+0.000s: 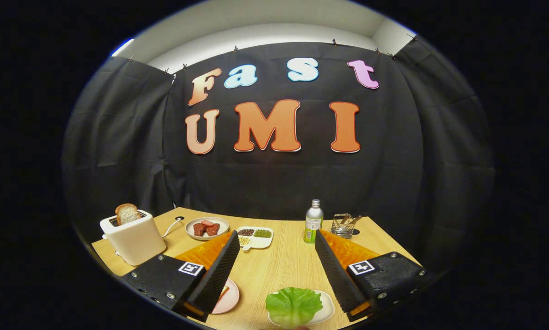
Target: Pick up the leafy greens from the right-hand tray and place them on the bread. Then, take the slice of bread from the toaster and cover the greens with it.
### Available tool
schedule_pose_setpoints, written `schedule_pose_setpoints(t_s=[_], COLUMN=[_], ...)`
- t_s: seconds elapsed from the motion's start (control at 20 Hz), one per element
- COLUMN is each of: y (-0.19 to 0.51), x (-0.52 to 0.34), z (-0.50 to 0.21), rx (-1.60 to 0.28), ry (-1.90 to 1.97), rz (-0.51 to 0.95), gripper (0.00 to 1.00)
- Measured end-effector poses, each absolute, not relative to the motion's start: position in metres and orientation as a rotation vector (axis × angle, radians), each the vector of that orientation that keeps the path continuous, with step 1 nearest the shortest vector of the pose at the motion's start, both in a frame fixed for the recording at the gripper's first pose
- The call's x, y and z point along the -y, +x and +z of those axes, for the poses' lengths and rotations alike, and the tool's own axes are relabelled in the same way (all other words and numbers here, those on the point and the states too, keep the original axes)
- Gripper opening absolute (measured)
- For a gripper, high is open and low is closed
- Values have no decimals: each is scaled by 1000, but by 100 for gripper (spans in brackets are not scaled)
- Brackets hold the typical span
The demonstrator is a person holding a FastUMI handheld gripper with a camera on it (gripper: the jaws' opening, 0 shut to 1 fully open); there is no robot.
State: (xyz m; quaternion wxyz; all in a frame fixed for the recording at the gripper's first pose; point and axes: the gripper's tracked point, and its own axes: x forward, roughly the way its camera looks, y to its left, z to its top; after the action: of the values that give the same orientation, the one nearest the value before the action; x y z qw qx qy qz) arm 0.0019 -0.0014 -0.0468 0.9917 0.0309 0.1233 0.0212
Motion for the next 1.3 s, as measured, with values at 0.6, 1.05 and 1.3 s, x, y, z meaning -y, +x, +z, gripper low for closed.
schedule_pose_setpoints(t_s=[0.6,1.05,1.3], y=[-8,-22,-27], x=[6,-2,4], z=[-114,-161,-183], rx=[-575,-829,-934], ry=[136,148,134], rz=[63,115,110], gripper=[99,99,99])
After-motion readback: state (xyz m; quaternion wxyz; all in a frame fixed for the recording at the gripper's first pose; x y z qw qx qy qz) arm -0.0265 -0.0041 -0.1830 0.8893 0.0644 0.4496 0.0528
